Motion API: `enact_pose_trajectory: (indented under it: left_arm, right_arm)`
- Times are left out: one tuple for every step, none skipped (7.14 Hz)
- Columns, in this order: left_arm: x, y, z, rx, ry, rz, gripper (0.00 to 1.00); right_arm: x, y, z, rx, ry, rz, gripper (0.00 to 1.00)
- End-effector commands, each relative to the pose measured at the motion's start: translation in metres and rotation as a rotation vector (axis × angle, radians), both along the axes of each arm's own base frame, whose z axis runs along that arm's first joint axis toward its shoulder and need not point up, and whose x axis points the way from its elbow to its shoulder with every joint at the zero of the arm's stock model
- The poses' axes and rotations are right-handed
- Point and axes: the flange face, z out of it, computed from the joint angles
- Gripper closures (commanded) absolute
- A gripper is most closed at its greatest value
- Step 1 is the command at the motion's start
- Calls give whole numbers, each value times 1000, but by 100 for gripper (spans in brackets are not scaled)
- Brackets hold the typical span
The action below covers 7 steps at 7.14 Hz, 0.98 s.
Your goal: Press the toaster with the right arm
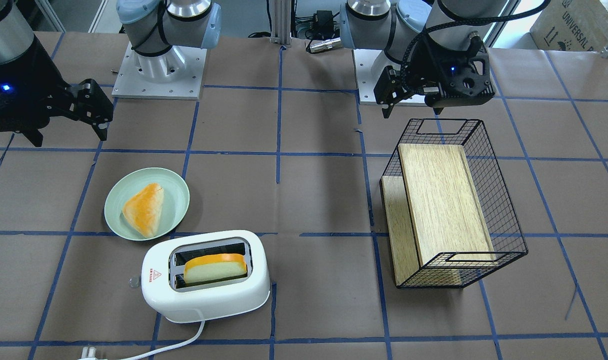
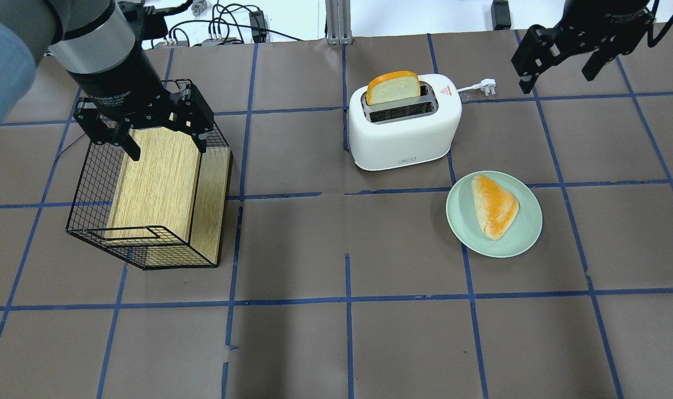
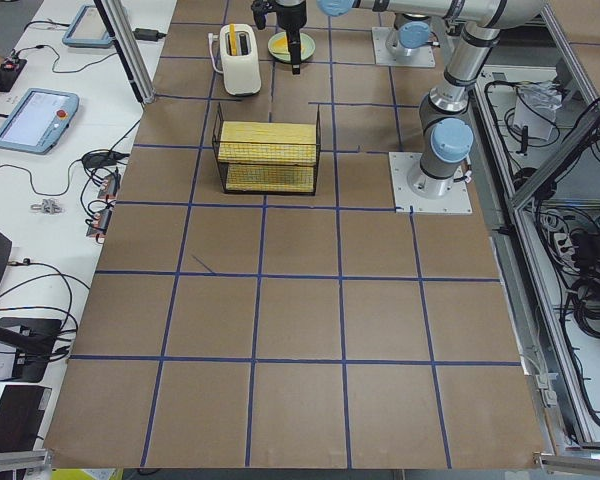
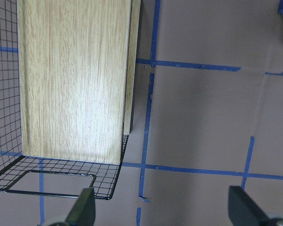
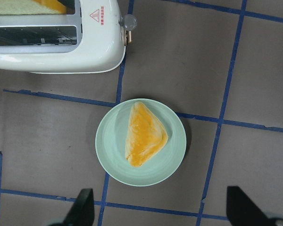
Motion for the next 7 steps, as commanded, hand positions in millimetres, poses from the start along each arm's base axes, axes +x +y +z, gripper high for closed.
enact_pose_trajectory:
  left_arm:
    - [0, 0, 0, 0, 0, 0, 0]
    - [0, 0, 0, 1, 0, 0, 0]
    - [0, 0, 0, 2, 0, 0, 0]
    - [0, 0, 0, 0, 0, 0, 0]
    - [0, 0, 0, 1, 0, 0, 0]
    - [0, 0, 0, 0, 0, 0, 0]
    - [0, 0, 0, 1, 0, 0, 0]
  right_arm:
    - [0, 0, -3, 12, -1, 0, 0]
    - [0, -1, -3, 9, -2, 0, 0]
    - [0, -5, -8, 9, -7, 0, 1]
    - [-7, -21, -18, 13, -14, -10, 23]
    - [-14, -36, -24, 1, -46, 7, 75]
    - [-28, -46, -22, -22, -126, 9, 95]
    - [-52, -66, -42, -28, -220, -1, 96]
